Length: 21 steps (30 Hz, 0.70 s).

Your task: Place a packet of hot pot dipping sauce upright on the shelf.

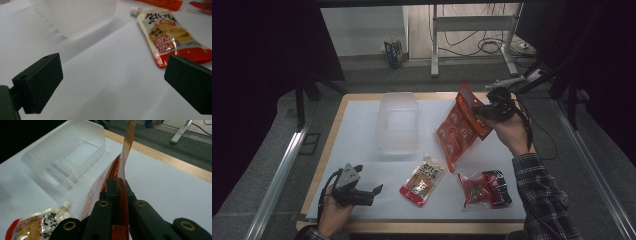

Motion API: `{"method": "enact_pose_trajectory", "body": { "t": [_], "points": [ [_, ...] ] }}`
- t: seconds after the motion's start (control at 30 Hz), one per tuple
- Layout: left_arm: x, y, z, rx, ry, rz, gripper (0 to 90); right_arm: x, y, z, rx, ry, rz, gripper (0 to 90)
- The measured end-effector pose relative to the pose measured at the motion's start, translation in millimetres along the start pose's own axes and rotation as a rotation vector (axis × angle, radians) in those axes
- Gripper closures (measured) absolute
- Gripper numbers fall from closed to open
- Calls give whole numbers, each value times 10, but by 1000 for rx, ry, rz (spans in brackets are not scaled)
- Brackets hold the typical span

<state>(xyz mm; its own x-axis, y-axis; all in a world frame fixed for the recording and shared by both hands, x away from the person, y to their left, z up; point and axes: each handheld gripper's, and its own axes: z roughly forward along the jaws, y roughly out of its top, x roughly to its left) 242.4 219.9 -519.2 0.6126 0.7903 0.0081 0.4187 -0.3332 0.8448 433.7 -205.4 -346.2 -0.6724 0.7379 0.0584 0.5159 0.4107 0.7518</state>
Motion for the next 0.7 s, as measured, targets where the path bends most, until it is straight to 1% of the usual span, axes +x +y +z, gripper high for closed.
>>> {"method": "enact_pose_trajectory", "body": {
  "t": [0.03, 0.1, 0.13, 0.17, 0.2, 0.27, 0.33, 0.4, 0.47, 0.57, 0.7],
  "points": [
    [-13, -8, -23, -10, -6, -12, 20, 31, 28, 8, 0, 5, 0, 884],
    [-21, -10, -32, -8, -7, -12, 22, 58, 56, 16, 1, 7, -1, 885],
    [-32, -12, -38, -5, -11, -12, 20, 112, 107, 28, -3, 17, 0, 885],
    [-45, -18, -47, -8, -41, -31, 20, 141, 132, 33, -3, 22, -7, 885],
    [-50, -20, -52, -13, -60, -46, 19, 171, 157, 35, -2, 24, -11, 885],
    [-61, -18, -61, -17, -78, -54, 18, 229, 207, 36, -3, 30, -23, 886],
    [-70, -19, -69, -18, -80, -52, 15, 299, 254, 30, -5, 41, -40, 886],
    [-66, -27, -73, -14, -79, -58, 14, 376, 304, 25, 1, 31, -73, 886],
    [-58, -37, -79, -10, -73, -62, 13, 427, 354, 16, 1, 17, -92, 886],
    [-51, -45, -98, -13, -63, -69, 13, 443, 430, -14, -19, 3, -99, 886],
    [-48, -59, -104, 2, -41, -65, 14, 431, 537, -35, -23, -10, -103, 886]
  ]
}}
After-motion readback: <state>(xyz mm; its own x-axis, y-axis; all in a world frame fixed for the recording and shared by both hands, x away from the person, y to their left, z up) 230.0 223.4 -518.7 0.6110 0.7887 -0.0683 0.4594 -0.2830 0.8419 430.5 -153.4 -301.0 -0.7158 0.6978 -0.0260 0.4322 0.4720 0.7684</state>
